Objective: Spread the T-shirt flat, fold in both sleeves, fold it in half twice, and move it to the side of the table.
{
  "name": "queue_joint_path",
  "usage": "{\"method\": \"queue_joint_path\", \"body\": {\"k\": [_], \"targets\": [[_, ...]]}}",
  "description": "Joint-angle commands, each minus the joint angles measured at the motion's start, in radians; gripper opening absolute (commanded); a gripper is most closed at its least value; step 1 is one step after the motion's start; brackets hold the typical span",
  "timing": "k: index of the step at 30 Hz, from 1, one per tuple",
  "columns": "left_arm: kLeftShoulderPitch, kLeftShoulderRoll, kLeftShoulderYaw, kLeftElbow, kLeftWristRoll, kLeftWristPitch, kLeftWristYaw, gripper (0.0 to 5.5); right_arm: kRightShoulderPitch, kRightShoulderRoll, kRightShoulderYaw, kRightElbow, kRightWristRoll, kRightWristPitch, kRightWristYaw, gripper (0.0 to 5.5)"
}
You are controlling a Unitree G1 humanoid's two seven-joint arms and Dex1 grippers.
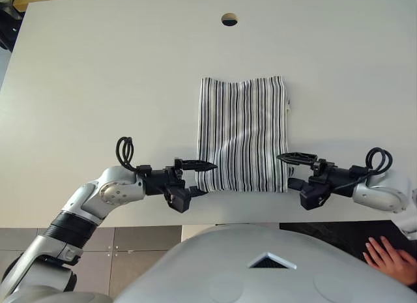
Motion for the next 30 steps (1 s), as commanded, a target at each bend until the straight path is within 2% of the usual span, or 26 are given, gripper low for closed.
{"method": "queue_joint_path", "body": {"k": [1, 11, 16, 21, 25, 30], "targets": [[0.007, 0.007, -0.026, 0.073, 0.100, 0.026, -0.025, 3.14, 0.002, 0.000, 0.037, 0.066, -0.067, 0.004, 0.032, 3.06], [0.016, 0.012, -0.034, 0.093, 0.075, 0.000, -0.025, 1.27, -0.028, 0.021, 0.047, 0.099, -0.060, -0.011, 0.015, 1.00], [0.020, 0.013, -0.037, 0.105, 0.079, -0.005, -0.026, 0.65, -0.033, 0.039, 0.043, 0.110, -0.059, -0.010, 0.002, 0.16], [0.052, 0.035, -0.041, 0.086, 0.067, -0.002, -0.041, 0.21, -0.012, 0.042, 0.038, 0.102, -0.026, -0.013, 0.004, 0.12], [0.152, 0.095, -0.070, -0.036, -0.096, 0.029, -0.092, 0.17, 0.065, -0.002, 0.034, 0.044, 0.101, -0.003, 0.060, 0.12], [0.254, 0.151, 0.002, -0.162, -0.249, 0.086, -0.079, 0.14, 0.150, -0.039, -0.025, -0.018, 0.271, 0.025, 0.095, 0.12]]}}
